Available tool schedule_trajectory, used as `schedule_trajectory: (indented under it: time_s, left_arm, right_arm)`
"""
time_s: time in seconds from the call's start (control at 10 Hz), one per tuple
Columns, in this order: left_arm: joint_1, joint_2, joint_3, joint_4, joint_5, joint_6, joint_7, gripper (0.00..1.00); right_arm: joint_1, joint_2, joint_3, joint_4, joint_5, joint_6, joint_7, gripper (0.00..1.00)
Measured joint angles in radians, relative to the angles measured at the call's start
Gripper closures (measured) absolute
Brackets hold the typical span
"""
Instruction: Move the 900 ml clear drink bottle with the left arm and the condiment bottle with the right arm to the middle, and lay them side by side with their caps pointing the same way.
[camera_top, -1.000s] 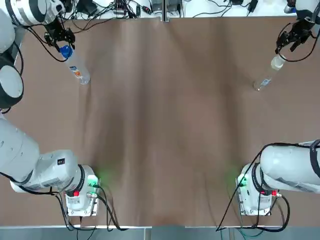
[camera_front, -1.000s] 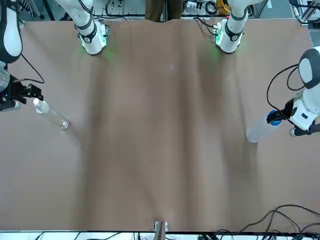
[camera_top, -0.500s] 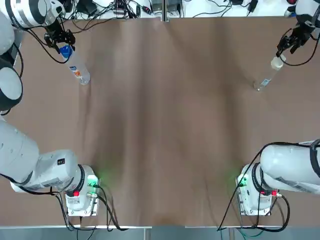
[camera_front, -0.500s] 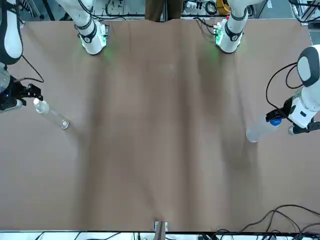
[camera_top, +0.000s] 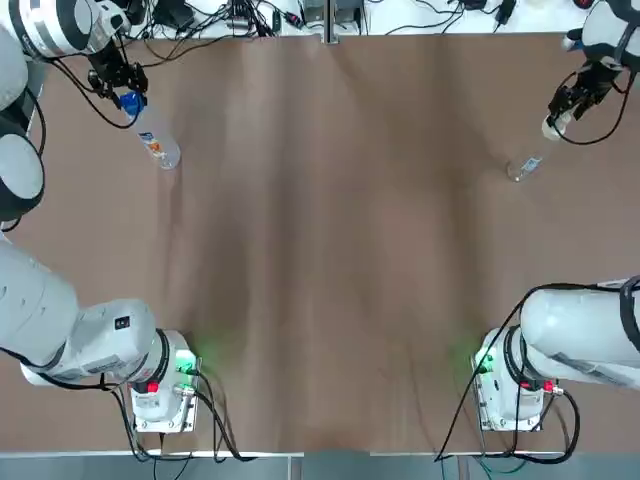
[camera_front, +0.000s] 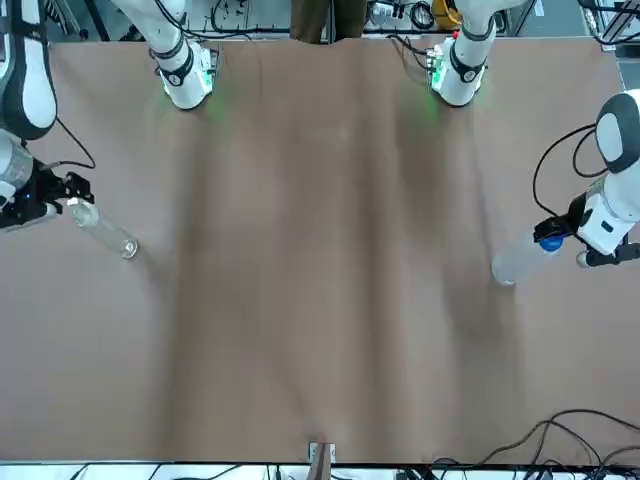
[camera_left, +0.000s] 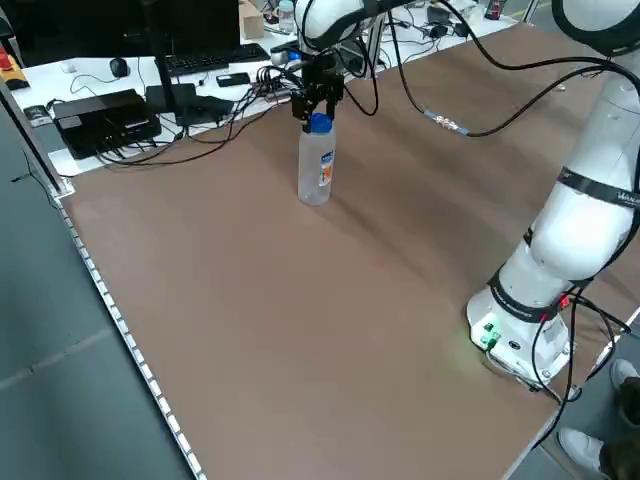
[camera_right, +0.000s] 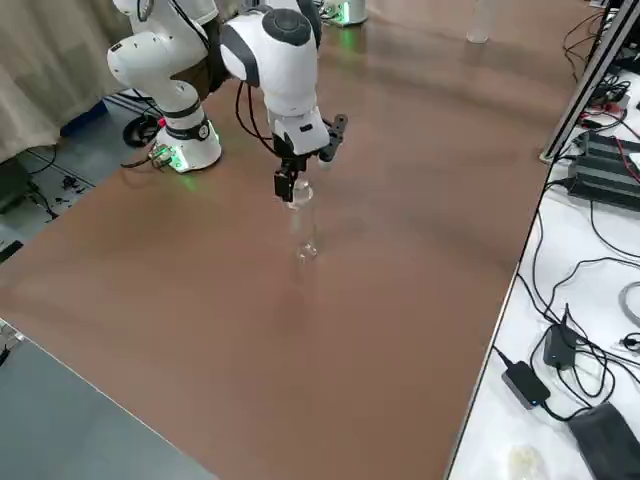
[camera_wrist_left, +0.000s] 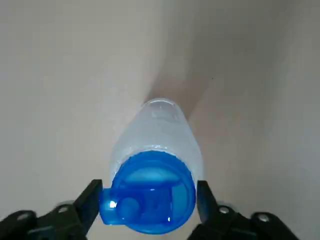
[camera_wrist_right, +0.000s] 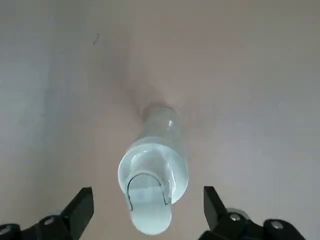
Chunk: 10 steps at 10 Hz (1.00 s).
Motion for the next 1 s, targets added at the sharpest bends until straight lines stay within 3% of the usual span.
schedule_trajectory:
  time_s: [0.2,0.5,0.6,0.7,1.0]
  left_arm:
    - [0.0,-0.001,0.0,0.0,0.001,0.0,0.0,0.29]
    - [0.001,-0.001,0.0,-0.001,0.001,0.002,-0.002,0.29]
    - [0.001,-0.003,0.0,0.0,0.001,0.002,-0.014,0.29]
    - [0.0,-0.008,-0.005,0.001,0.001,0.002,-0.039,0.29]
    - [-0.003,-0.037,-0.106,0.021,-0.004,-0.016,-0.258,0.29]
  right_arm:
    - [0.0,0.009,0.001,0.0,0.0,0.014,-0.001,0.05]
    - [0.0,0.009,0.002,0.0,0.0,0.016,-0.003,0.12]
    - [0.0,0.009,0.002,0.0,0.0,0.016,-0.003,0.22]
    - [0.0,0.009,0.002,0.0,0.0,0.016,-0.004,0.39]
    - [0.0,0.009,0.002,0.0,0.0,0.016,-0.004,0.57]
